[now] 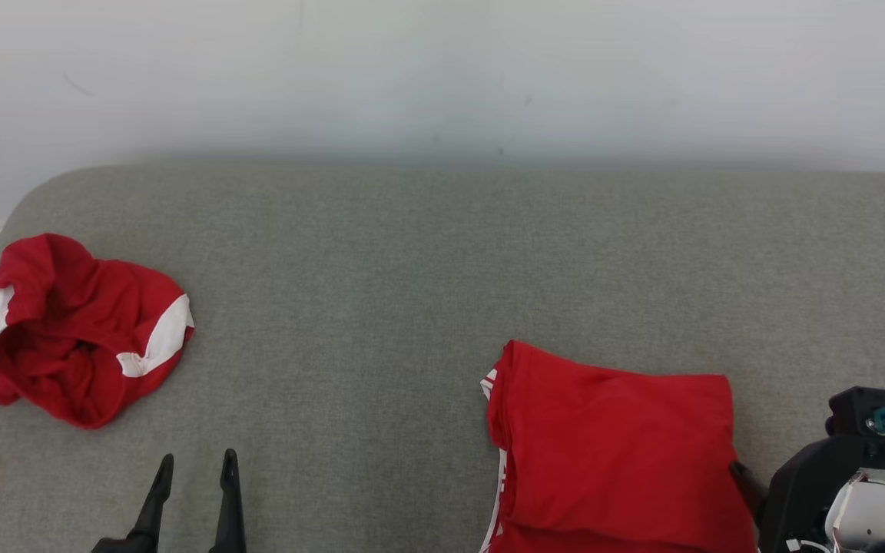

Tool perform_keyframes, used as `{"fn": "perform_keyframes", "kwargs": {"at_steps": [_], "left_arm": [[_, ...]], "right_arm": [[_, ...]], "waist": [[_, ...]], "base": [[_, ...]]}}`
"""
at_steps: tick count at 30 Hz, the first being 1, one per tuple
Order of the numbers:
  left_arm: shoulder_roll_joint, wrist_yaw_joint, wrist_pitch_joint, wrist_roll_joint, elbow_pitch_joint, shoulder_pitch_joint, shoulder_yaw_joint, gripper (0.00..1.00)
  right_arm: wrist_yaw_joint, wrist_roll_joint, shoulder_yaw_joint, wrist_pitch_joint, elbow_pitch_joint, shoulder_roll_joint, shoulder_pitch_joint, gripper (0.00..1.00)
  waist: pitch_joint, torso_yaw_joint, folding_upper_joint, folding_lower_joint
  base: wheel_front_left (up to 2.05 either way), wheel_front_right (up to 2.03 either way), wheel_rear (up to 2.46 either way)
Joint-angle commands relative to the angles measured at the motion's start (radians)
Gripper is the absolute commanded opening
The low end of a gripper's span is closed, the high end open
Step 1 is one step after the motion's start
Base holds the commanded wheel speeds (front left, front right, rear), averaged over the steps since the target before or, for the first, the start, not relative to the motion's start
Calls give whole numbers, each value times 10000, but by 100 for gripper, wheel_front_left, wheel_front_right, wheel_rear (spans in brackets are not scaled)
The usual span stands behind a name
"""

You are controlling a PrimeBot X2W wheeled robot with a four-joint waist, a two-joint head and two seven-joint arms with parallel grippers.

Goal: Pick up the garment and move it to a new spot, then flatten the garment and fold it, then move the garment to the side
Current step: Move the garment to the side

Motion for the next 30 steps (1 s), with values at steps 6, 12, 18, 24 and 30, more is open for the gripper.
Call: {"fn": "perform_keyframes", "kwargs": {"at_steps": [6,12,18,24,30], "left_arm": [[-14,-15,-31,73,-42,-237,-48,100],[-15,-40,-31,100,-22,-356,-44,100],[-16,-66,-31,184,-119,-414,-28,100],[-13,-78,-33,284,-451,-644,13,100],[25,-59,-31,435,-858,-1052,-17,100]], "right_arm": [[2,-352,-346,-265,1161,68,-504,100],[2,-169,-348,-432,2154,76,-879,100],[2,-173,226,-597,3255,100,-1306,96],[2,-518,996,-1157,3580,-290,-2219,0],[2,-670,1925,-1832,4038,-1161,-3617,0]], "waist": [[440,340,-1,-1],[629,445,-1,-1],[794,335,-1,-1],[1230,-156,-1,-1],[1862,-1050,-1,-1]], "base": [[0,0,0],[0,0,0],[0,0,0],[0,0,0],[0,0,0]]}}
